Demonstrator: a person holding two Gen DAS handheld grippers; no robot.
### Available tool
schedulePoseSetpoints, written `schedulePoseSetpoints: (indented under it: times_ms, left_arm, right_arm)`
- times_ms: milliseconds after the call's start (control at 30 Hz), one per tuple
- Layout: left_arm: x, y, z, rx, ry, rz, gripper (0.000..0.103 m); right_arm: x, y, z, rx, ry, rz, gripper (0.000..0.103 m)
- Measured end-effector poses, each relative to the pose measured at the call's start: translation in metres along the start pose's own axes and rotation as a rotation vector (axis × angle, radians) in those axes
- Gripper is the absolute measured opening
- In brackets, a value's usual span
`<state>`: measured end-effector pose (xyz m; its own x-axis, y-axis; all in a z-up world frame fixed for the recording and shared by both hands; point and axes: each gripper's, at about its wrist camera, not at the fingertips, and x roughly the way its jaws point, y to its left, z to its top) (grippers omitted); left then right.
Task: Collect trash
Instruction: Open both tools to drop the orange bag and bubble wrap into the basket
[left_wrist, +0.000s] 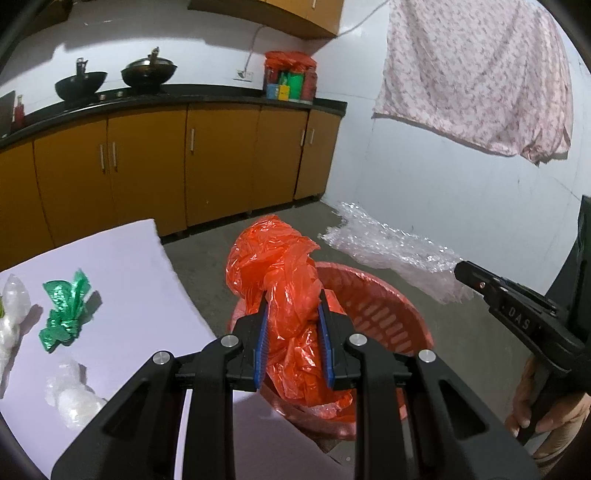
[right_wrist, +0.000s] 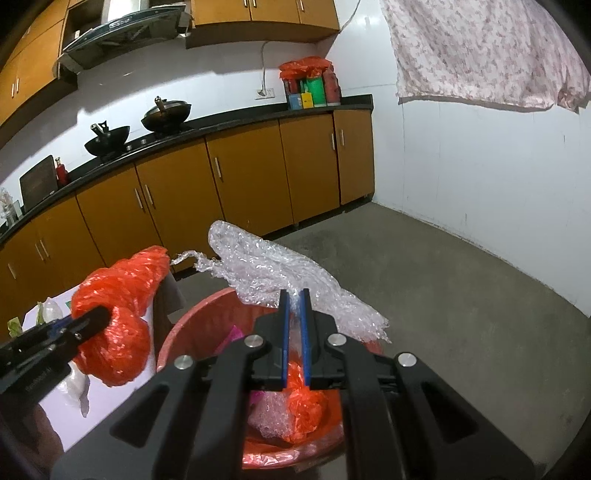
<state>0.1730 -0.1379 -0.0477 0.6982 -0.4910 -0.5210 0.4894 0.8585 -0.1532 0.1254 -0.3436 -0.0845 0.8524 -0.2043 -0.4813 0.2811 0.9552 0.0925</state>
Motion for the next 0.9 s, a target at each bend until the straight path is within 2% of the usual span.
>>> schedulePoseSetpoints:
  times_ms: [300, 467, 567, 633, 800, 900]
  left_arm:
    - [0.028, -0.012, -0.006, 0.038, 0.058, -0.027, 0.025]
    - [0.040, -0.012, -0.013, 0.043, 0.086, -0.023, 0.045]
    - [0.041, -0.008, -0.016, 0.038, 0.094, -0.018, 0.054]
    - [0.039, -0.003, -0.017, 0.034, 0.092, -0.008, 0.056]
    - [0.027, 0.009, -0.014, 0.026, 0.058, 0.034, 0.062]
    - [0.015, 0.016, -0.013, 0.014, 0.029, 0.068, 0.066]
  right_arm:
    - [0.018, -0.008, -0.003, 0.034, 0.035, 0.028, 0.007]
    - [0.026, -0.008, -0.007, 0.040, 0.056, 0.063, 0.014]
    - [0.027, -0.010, -0.010, 0.048, 0.054, 0.061, 0.032]
    - [0.026, -0.013, -0.010, 0.055, 0.049, 0.053, 0.038]
    - [0.016, -0.018, -0.007, 0.046, 0.006, 0.004, 0.064]
    - [0.011, -0.015, -0.007, 0.024, -0.015, -0.010, 0.076]
